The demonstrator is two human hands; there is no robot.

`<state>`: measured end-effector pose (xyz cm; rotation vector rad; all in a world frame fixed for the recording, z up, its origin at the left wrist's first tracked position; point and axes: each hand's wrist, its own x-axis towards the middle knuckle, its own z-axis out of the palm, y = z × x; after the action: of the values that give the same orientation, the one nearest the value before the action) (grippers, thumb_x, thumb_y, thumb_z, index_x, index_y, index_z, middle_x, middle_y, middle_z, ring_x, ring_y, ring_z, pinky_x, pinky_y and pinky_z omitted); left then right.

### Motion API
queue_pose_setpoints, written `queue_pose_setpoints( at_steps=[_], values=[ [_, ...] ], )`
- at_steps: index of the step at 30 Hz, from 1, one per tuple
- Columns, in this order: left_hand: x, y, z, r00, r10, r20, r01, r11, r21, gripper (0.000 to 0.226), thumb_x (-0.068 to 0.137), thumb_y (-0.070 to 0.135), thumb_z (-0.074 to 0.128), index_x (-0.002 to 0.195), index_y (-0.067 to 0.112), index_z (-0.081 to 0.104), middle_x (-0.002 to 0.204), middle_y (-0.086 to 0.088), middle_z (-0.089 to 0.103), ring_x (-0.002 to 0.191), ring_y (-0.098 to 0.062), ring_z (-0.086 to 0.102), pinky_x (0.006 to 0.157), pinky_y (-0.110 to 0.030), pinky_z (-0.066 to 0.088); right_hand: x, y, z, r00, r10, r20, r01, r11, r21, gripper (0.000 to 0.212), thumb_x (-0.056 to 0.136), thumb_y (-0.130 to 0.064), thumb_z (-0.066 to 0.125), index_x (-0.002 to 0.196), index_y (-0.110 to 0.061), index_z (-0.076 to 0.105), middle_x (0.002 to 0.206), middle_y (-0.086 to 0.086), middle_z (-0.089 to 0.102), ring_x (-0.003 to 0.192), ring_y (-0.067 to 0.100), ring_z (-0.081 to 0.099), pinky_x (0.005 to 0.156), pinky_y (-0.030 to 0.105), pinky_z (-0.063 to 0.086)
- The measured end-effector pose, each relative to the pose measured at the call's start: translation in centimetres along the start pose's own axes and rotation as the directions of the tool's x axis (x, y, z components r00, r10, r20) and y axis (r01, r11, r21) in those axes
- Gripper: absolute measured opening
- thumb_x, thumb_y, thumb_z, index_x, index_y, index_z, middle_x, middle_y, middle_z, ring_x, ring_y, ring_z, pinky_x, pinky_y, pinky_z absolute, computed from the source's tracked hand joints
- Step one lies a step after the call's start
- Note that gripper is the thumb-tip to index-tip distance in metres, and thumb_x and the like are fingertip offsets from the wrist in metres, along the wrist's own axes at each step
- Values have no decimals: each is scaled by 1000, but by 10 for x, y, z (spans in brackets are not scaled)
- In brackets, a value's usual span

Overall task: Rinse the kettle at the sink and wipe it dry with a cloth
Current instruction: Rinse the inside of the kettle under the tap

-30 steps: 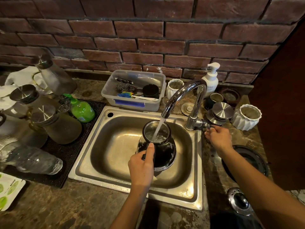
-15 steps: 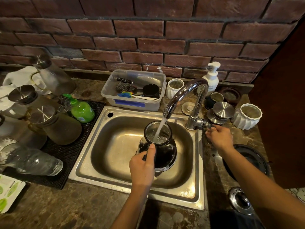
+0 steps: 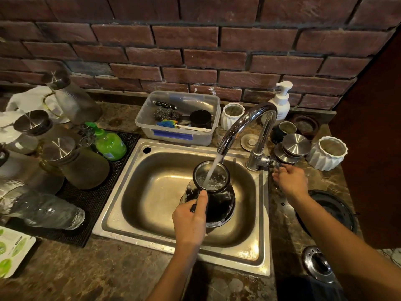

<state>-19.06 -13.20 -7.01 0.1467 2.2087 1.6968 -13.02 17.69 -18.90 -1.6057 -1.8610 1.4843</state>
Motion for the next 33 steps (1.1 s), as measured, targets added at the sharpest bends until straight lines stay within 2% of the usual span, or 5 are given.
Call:
queue_pose_setpoints(
  at_steps=[8, 18, 24, 28, 33],
  values=[
    [4, -2, -1, 1000, -3, 23, 3, 1000, 16, 63, 99, 32, 57, 37, 25, 48, 37, 15, 46, 43, 1, 47, 50, -7, 35, -73, -69, 16, 999, 18, -35, -24, 981, -193, 32, 102, -19, 48, 127, -5, 64, 121, 21, 65, 120, 40, 58, 94, 45, 49],
    [-6, 7, -8, 996, 36, 85, -37, 999, 1, 64, 101, 28, 56, 37, 31, 57, 38, 16, 48, 45, 3, 49, 49, -6, 34, -117, -82, 15, 997, -5, 80, 24, 970, -241, 60, 102, -25, 58, 152, -7, 31, 147, 23, 54, 130, 42, 55, 101, 47, 47],
    [-17, 7, -19, 987, 87, 136, -87, 996, -10, 62, 101, 29, 55, 39, 32, 59, 40, 16, 49, 47, 1, 49, 52, -9, 34, -181, -80, 2, 908, -408, 90, 416, 903, -109, 33, 97, -26, 69, 130, -24, 71, 135, -1, 70, 128, 15, 61, 114, 37, 44],
    [-28, 2, -28, 979, 132, 158, -133, 991, -1, 63, 101, 32, 56, 38, 28, 53, 40, 13, 44, 46, -2, 43, 54, -20, 34, -213, -76, -10, 825, -474, 308, 526, 843, -112, 40, 88, -41, 77, 127, -32, 72, 117, -34, 61, 105, -32, 50, 91, -6, 32],
    [-54, -1, -37, 972, 140, 191, -139, 990, -17, 62, 101, 31, 56, 39, 30, 52, 41, 13, 42, 47, -4, 40, 57, -30, 34, -237, -65, -24, 780, -505, 370, 578, 808, -113, 63, 75, -57, 82, 133, -37, 68, 121, -32, 62, 111, -31, 49, 90, -4, 35]
  ],
)
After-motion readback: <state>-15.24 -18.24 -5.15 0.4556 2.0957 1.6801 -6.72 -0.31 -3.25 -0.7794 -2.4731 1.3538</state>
